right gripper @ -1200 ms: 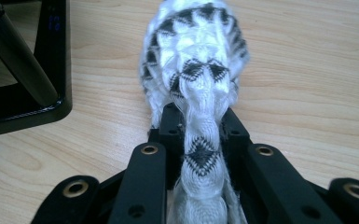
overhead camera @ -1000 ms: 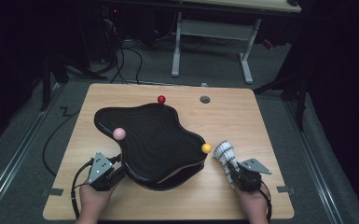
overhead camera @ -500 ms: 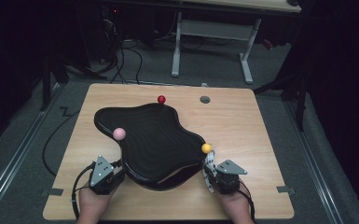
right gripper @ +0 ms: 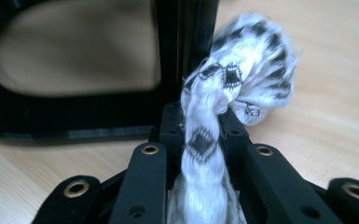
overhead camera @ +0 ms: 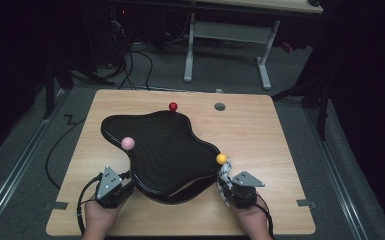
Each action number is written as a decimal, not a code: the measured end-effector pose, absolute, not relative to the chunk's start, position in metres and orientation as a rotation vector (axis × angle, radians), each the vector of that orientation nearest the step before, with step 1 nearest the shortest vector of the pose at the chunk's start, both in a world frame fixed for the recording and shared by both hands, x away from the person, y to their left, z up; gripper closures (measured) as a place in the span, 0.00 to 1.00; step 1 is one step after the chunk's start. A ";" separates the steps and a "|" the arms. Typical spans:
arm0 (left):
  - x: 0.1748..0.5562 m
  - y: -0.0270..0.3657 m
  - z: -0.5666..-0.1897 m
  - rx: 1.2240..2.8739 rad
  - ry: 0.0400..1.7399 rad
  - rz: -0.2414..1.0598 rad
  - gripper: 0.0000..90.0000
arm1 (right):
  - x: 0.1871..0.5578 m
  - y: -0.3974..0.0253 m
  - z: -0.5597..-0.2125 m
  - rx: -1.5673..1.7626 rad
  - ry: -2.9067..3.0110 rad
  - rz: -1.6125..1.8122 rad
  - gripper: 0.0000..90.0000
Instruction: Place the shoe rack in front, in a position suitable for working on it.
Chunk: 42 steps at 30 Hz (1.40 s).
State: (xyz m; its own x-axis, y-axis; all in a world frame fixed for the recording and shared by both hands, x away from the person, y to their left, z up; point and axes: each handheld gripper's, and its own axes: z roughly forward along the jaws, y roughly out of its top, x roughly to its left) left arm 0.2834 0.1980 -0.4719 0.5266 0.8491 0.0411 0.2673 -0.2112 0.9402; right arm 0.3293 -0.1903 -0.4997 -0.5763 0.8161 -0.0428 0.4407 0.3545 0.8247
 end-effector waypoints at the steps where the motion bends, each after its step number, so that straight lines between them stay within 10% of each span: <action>1: 0.283 0.198 -0.472 1.747 0.939 0.713 0.82 | 0.329 -0.190 -0.500 1.094 2.171 1.115 0.85; 42: 0.296 0.184 -0.472 1.777 0.874 0.697 0.83 | 0.326 -0.197 -0.508 1.099 2.234 1.111 0.87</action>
State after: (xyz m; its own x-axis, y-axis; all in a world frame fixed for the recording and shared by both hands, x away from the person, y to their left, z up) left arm 0.2962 0.1839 -0.4716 0.5735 0.8168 0.0631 0.2438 -0.2437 0.9387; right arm 0.3264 -0.1972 -0.5076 -0.6036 0.7972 -0.0158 0.4682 0.3704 0.8023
